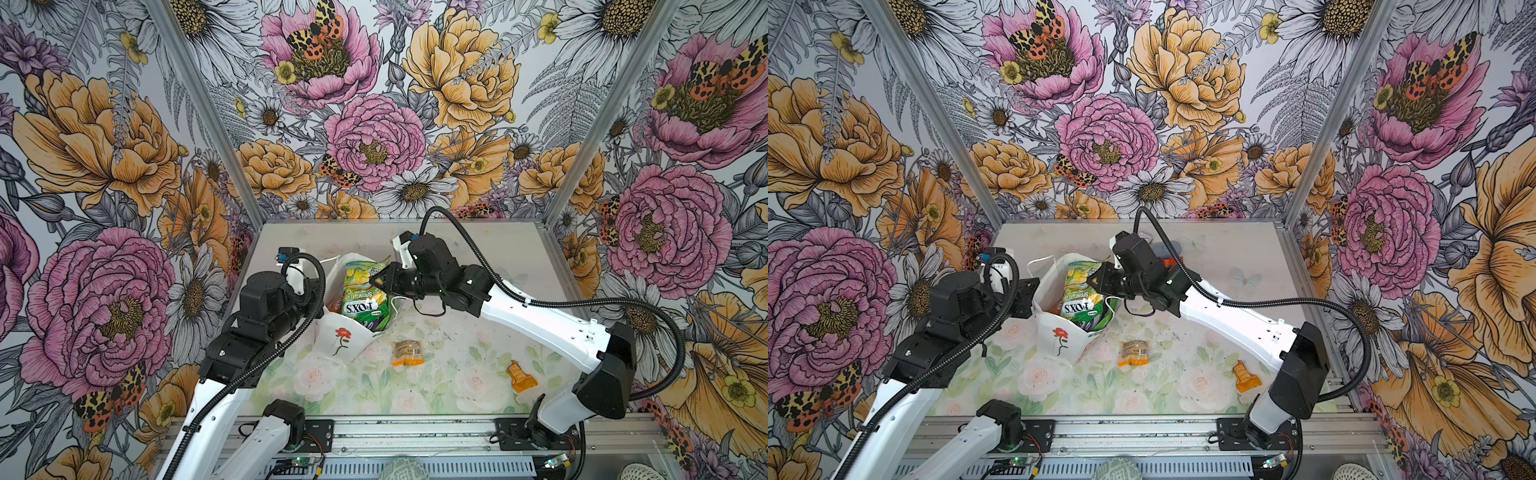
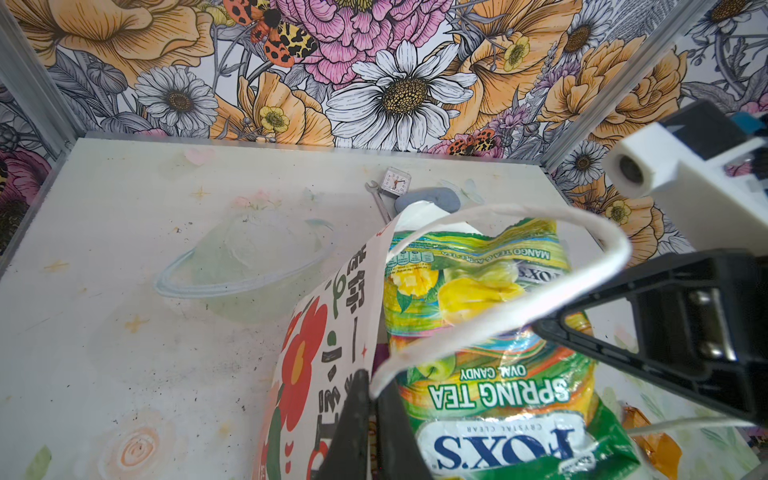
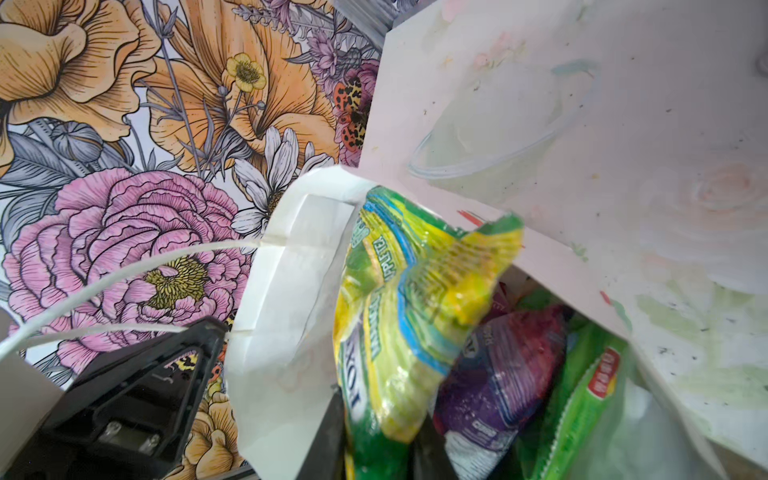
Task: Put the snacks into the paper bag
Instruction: 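Lower the green bag into the paper bag held by the left gripper, then open the right gripper and raise it out of the paper bag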
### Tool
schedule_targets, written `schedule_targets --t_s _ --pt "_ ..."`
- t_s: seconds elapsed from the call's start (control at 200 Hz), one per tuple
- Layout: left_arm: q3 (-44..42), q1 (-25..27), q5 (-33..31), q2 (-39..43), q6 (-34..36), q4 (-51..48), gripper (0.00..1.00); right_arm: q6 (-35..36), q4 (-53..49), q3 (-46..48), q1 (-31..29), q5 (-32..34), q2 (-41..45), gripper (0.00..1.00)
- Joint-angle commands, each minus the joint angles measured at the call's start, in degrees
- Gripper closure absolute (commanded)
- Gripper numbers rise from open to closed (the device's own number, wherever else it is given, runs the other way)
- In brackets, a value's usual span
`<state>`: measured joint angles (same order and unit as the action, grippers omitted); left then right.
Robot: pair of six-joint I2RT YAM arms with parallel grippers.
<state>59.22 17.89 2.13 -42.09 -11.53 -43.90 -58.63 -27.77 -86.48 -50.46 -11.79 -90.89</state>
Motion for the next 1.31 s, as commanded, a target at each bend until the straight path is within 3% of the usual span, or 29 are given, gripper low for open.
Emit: schedule_targets --t_s 0.0,0.21,0.746,0.961,1.166,1.301 --pt "0.8 0.4 1.3 1.0 0.8 2.6 0.92 1.2 -4.2 -4.1 -0.2 4.3 -1.2 1.0" --pt "0.9 0.4 1.7 0.9 0.7 2.6 0.91 4.1 -8.9 -7.8 -0.7 7.2 -4.8 1.0" --pt "0.7 0.4 2.4 1.1 0.7 2.9 0.92 4.0 -9.0 -15.5 -5.0 5.8 -14.4 1.0" --pt "0.7 0.4 2.0 1.0 0.7 2.8 0.91 5.2 -9.1 -14.9 -4.6 5.0 -14.6 0.88" --pt "0.7 0.4 1.5 1.0 0.8 2.8 0.91 7.7 -9.4 -15.2 -3.8 4.9 -11.6 0.68" --pt "0.6 0.4 1.2 1.0 0.8 2.8 0.91 9.3 -10.0 -14.8 -2.7 4.6 -9.8 0.63"
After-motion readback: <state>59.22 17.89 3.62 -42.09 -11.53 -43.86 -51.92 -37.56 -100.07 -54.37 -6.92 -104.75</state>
